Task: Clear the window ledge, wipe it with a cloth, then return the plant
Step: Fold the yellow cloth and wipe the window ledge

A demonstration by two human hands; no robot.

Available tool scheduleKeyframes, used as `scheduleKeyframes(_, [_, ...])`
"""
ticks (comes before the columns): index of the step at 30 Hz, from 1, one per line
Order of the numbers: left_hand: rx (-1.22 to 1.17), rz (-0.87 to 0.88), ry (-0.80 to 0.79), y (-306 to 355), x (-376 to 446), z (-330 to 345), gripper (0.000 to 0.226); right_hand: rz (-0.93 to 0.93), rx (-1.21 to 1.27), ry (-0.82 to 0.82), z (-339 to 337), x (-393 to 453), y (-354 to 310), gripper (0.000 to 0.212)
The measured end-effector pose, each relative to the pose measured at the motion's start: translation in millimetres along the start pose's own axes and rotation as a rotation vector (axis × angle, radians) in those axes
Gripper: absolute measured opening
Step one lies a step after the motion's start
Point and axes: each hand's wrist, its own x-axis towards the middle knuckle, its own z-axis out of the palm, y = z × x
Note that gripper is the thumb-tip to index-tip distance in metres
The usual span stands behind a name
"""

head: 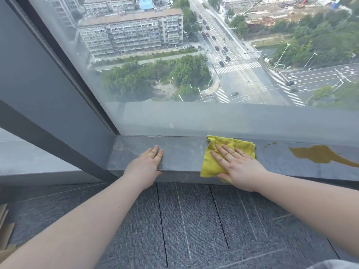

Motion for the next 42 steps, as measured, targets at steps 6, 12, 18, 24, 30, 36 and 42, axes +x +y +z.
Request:
scheduleKeyframes(6, [0.137, -0.061, -0.081, 17.9, 2.0, -11.4, 0.071, 0.132, 0.023, -0.089, 10.7, -33.2, 44.9, 0.108])
scheduleKeyframes(12, [0.184, -0.051, -0.117, 73.0, 15.1, -33.1, 0.082, 0.192, 0.127, -0.09, 11.9, -28.4, 32.4, 0.076])
scheduleKeyframes(18, [0.11, 0.231, -0.028, 154.3, 31.8, -40.4, 0.095, 0.126, 0.161, -0.071, 16.5, -26.5, 45.3, 0.077])
scheduleKeyframes(24, [0.098, 0.313, -0.089, 200.0, 64.5, -42.0, 0.108, 0.165, 0.174, -0.054, 32.8, -50.2, 91.9, 0.086])
scheduleKeyframes(30, [0.179, 0.358, -0.191, 219.8, 83.3, -46.6, 0.105, 0.253, 0.184, -0.085, 54.6, -97.9, 162.6, 0.09])
scheduleKeyframes(36, [0.194, 0.369, -0.196, 220.9, 85.0, -46.4, 0.104, 0.303, 0.241, -0.083, 64.6, -120.2, 188.6, 0.099])
scheduleKeyframes(42, [0.228, 0.386, -0.19, 219.8, 86.4, -47.3, 0.105, 0.247, 0.186, -0.079, 55.3, -94.7, 157.9, 0.089])
